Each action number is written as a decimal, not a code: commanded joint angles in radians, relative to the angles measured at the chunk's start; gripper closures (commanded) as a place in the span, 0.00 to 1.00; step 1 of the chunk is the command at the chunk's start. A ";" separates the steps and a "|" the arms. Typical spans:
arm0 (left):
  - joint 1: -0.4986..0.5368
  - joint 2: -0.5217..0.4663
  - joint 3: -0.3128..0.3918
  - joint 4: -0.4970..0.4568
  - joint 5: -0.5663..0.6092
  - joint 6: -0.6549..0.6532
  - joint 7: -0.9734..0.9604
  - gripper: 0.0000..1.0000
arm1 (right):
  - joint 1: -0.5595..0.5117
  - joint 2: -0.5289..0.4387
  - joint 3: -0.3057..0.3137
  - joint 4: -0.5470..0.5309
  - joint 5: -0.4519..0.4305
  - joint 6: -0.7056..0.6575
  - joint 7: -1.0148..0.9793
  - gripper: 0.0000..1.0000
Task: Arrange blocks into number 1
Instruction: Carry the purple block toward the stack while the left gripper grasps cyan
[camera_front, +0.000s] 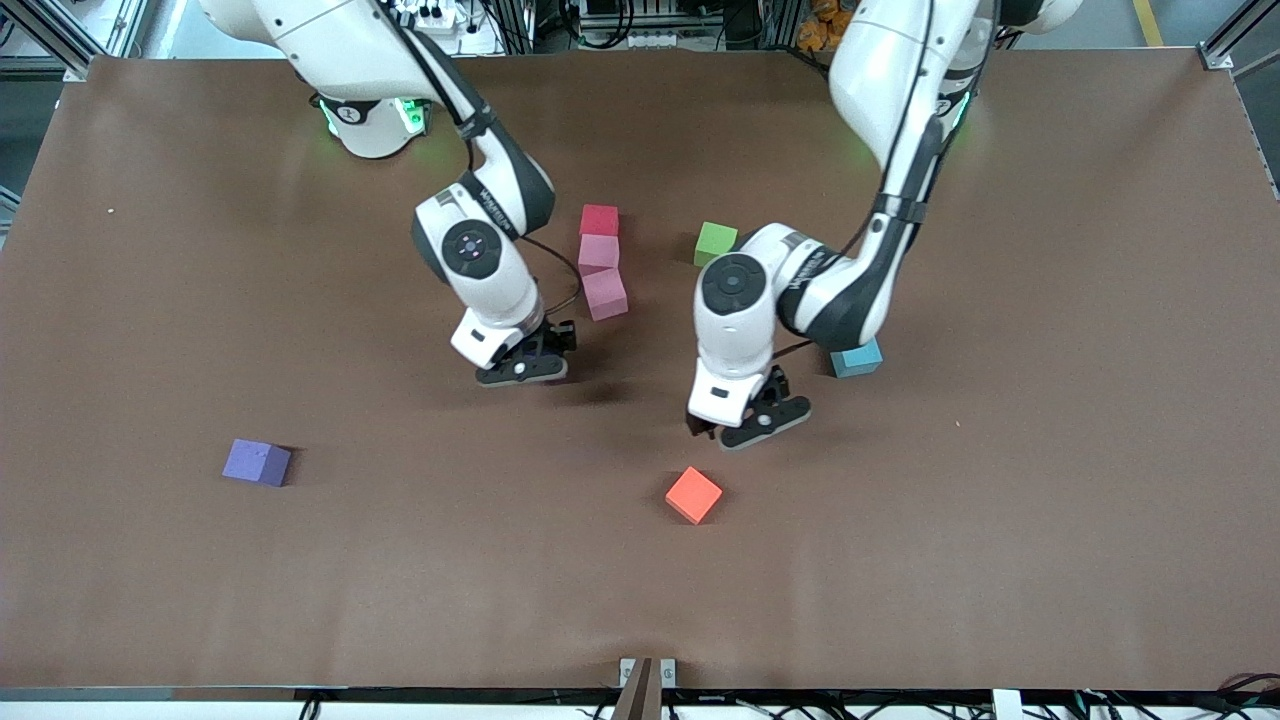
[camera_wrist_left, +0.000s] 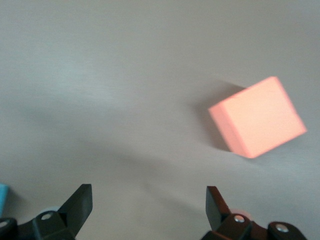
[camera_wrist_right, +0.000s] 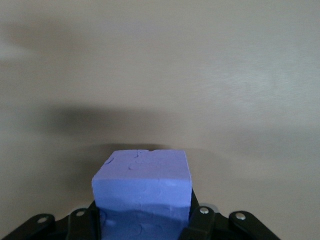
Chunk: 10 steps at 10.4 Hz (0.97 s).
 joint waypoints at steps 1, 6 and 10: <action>0.116 -0.212 -0.077 -0.299 -0.024 0.059 0.123 0.00 | 0.089 -0.016 -0.018 0.003 0.003 -0.011 0.077 0.54; 0.242 -0.373 -0.089 -0.568 -0.017 0.122 0.244 0.00 | 0.170 0.023 -0.023 0.043 0.001 0.002 0.163 0.54; 0.298 -0.426 -0.091 -0.746 -0.028 0.347 0.250 0.00 | 0.190 0.045 -0.023 0.046 -0.001 0.009 0.187 0.54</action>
